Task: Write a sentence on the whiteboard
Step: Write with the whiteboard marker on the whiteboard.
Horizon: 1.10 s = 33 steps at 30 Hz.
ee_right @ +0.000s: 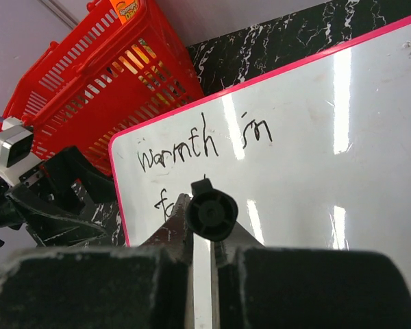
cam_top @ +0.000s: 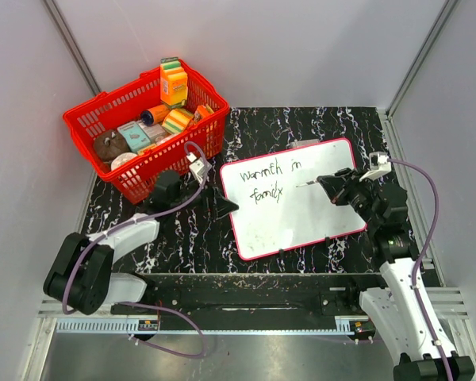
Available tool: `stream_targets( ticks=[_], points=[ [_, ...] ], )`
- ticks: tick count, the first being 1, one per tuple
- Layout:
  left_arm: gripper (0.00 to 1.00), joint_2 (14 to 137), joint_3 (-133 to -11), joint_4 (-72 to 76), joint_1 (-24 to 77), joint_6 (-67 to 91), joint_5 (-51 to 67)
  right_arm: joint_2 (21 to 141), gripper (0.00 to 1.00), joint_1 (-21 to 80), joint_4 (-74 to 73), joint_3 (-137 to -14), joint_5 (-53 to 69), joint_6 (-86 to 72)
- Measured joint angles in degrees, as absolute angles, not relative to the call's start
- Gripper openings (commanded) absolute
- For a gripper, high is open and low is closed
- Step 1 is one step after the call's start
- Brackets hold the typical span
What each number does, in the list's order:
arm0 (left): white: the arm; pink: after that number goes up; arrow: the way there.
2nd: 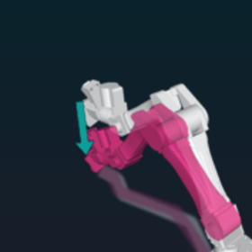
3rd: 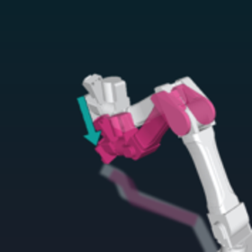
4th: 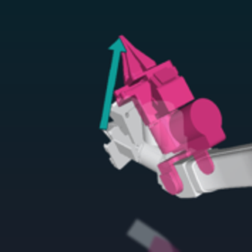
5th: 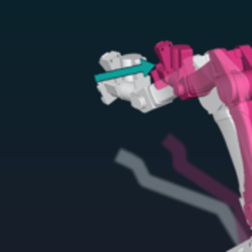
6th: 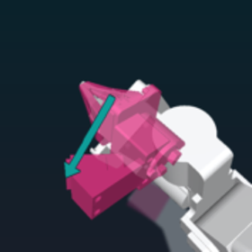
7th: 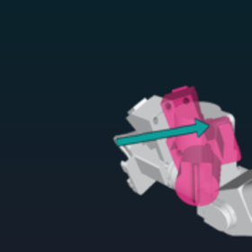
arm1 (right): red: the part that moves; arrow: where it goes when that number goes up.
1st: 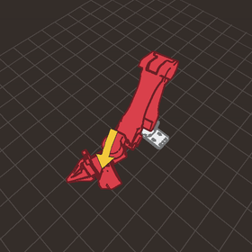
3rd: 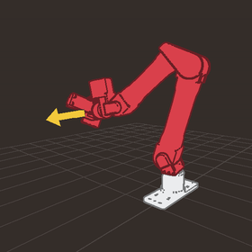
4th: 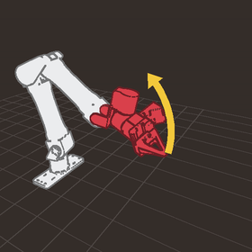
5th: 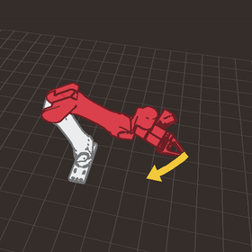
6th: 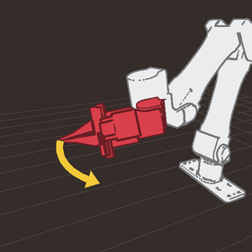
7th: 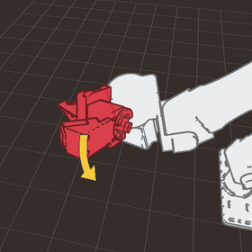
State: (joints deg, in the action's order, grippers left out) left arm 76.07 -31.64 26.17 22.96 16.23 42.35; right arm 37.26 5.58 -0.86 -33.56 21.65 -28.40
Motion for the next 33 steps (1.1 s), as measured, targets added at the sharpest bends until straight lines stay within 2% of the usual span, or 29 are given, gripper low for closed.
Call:
stream_targets(
  ticks=[6,12,15,18,23,26,29,30,32,33],
  points=[
    [0.98,69.1,-23.5,33.2,23.3,22.9,40.9,35.2,0.00,5.6,-3.3,-33.6,21.5,-27.6],
    [0.98,72.0,-16.8,44.7,23.6,33.6,42.3,34.5,0.00,5.6,-4.1,-33.6,21.5,-27.2],
    [0.95,76.9,-16.1,52.6,23.9,38.6,43.7,34.5,0.00,5.6,-4.5,-33.5,21.5,-27.2],
    [0.88,82.5,-16.8,59.2,24.8,42.0,44.8,34.4,0.00,5.6,-4.8,-33.5,21.5,-27.2],
    [0.64,93.3,-20.1,68.0,26.0,46.2,46.4,33.7,0.00,5.6,-5.8,-33.5,21.5,-27.0],
    [0.56,97.1,-21.4,69.6,26.0,47.9,47.3,33.7,0.00,5.6,-5.9,-33.5,21.5,-26.8],
    [0.38,98.4,-22.7,70.1,26.0,47.4,47.8,33.7,0.00,5.6,-6.3,-33.5,21.5,-26.7],
    [0.22,98.4,-23.2,70.1,26.0,46.9,47.9,33.6,0.00,5.6,-6.4,-33.5,21.5,-26.7],
    [0.11,98.2,-24.6,68.0,26.0,44.5,47.9,33.6,0.00,5.6,-6.4,-33.5,21.5,-26.5],
    [0.00,98.2,-25.2,66.4,26.0,43.3,48.2,33.6,0.00,5.6,-6.4,-33.5,21.5,-26.3]
  ],
)
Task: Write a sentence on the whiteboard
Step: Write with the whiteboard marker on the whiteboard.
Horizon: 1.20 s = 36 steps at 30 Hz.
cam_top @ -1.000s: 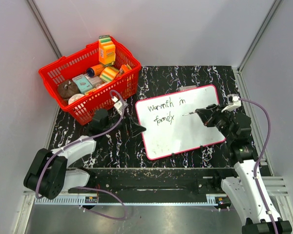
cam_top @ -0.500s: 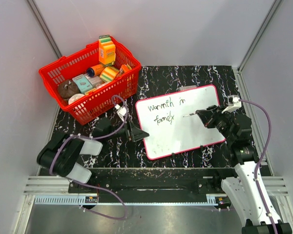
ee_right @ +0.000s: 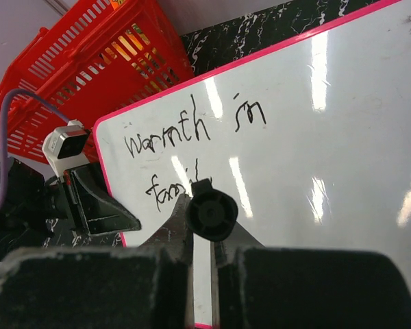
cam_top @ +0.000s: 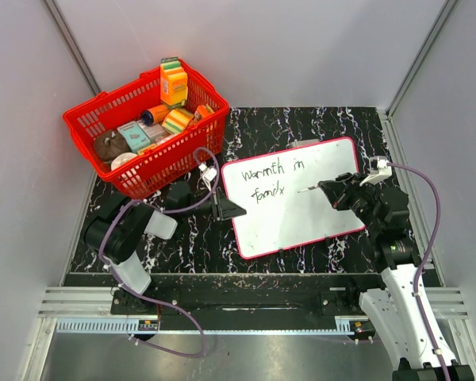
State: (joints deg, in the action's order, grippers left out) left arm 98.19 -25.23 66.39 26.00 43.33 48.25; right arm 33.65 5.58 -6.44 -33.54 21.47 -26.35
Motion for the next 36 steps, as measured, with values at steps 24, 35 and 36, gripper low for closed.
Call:
stream_targets(
  ticks=[24,35,36],
  points=[
    [0.00,84.7,-29.9,33.5,20.4,30.1,55.6,33.8,0.00,5.6,-7.5,-33.5,21.4,-25.0],
    [0.00,83.3,-28.3,32.4,19.2,29.3,56.3,41.6,0.00,21.0,-6.7,-36.5,9.5,-22.6],
    [0.00,83.3,-28.3,32.4,19.2,29.2,56.4,42.1,0.00,22.3,-6.4,-36.8,8.6,-22.3]
  ],
)
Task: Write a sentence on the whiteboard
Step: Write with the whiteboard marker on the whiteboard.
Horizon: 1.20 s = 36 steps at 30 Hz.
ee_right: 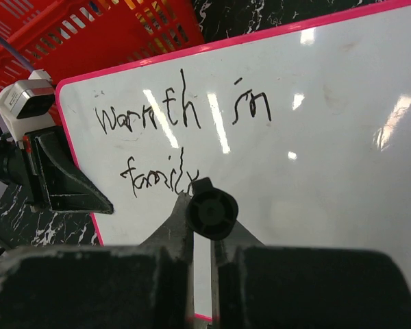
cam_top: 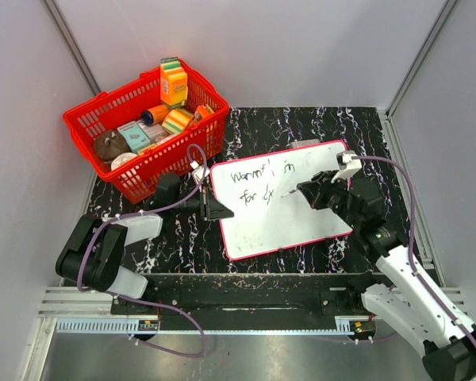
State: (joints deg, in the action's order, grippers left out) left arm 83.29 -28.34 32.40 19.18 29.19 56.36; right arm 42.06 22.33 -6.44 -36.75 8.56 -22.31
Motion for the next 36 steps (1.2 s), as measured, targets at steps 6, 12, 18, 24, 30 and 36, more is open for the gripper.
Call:
stream_targets(
  ticks=[6,12,18,24,30,36],
  points=[
    [0.00,83.3,-28.3,32.2,19.1,29.0,56.4,43.7,0.00,27.9,-4.9,-37.5,0.6,-19.9],
    [0.00,83.3,-28.3,32.2,19.1,28.9,56.5,43.7,0.00,30.5,-4.0,-37.5,-5.3,-18.0],
    [0.00,83.3,-28.3,32.2,19.1,28.9,56.6,43.7,0.00,31.0,-2.0,-37.4,-8.8,-17.0],
    [0.00,83.3,-28.3,32.2,19.1,28.9,56.8,44.4,0.00,31.0,0.9,-37.4,-10.6,-16.2],
    [0.00,83.3,-28.3,32.2,19.1,28.7,56.8,47.7,0.00,31.0,2.4,-37.4,-11.1,-15.6],
    [0.00,83.3,-28.3,32.2,19.1,28.7,56.9,49.2,0.00,31.0,3.2,-37.4,-11.1,-15.4]
  ],
)
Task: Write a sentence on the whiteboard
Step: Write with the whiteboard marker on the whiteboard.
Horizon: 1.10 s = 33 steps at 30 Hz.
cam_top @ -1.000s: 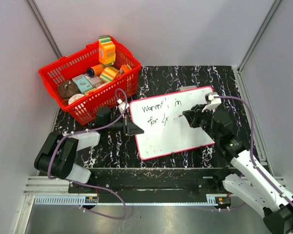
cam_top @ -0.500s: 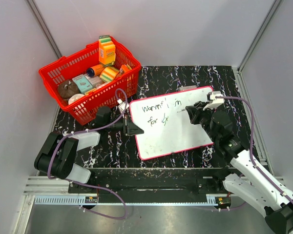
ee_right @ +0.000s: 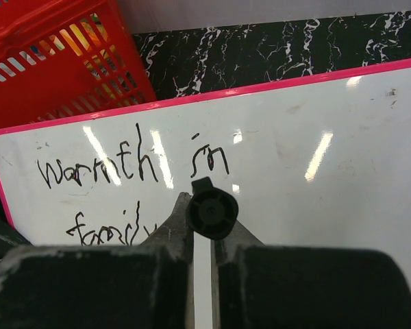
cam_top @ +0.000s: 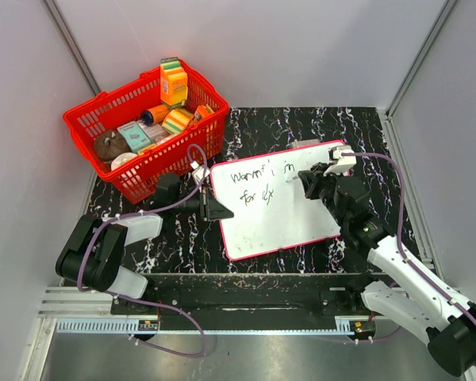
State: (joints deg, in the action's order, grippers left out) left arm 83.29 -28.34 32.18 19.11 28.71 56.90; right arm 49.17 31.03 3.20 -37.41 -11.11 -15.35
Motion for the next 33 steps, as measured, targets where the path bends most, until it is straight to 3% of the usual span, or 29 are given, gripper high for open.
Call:
stream_targets(
  ticks=[33],
  points=[
    [0.00,83.3,-28.3,32.0,19.0,28.7,57.1,47.2,0.00,31.0,1.8,-35.1,-10.6,-16.3]
  ],
)
